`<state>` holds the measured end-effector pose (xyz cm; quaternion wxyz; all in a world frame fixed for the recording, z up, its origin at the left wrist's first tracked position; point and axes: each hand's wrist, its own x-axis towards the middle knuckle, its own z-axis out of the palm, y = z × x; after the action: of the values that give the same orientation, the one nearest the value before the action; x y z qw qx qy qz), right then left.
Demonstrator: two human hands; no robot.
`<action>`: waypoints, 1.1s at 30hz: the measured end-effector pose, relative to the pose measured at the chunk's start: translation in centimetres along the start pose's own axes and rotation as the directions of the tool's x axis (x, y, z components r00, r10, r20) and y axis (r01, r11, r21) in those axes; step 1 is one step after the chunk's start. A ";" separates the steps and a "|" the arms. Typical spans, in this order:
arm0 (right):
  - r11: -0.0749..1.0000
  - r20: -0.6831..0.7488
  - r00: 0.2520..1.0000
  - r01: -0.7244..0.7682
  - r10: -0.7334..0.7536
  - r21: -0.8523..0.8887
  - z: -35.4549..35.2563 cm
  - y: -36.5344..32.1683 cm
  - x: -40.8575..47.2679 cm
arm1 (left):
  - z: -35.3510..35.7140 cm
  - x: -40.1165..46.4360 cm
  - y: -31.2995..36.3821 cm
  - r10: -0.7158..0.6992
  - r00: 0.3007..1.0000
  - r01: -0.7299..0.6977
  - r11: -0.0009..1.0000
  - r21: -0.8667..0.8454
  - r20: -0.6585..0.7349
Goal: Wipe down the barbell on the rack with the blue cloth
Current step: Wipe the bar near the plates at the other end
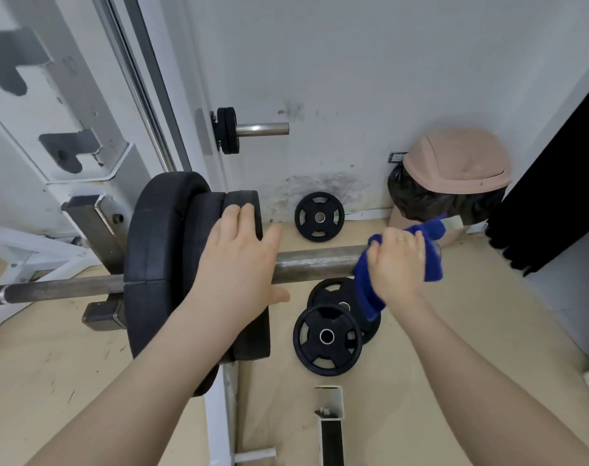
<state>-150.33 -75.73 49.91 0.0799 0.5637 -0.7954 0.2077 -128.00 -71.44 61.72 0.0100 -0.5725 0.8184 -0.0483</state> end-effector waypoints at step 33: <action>0.960 0.224 0.958 0.120 -0.179 0.252 -0.5 8.5 4.2 | 8.8 7.3 8.7 0.067 0.988 -0.077 0.995 -0.067 -0.140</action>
<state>-159.74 -76.80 49.88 -0.0708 0.6494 -0.7235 0.2230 -138.08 -75.92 52.50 -0.0651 -0.5379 0.8385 -0.0578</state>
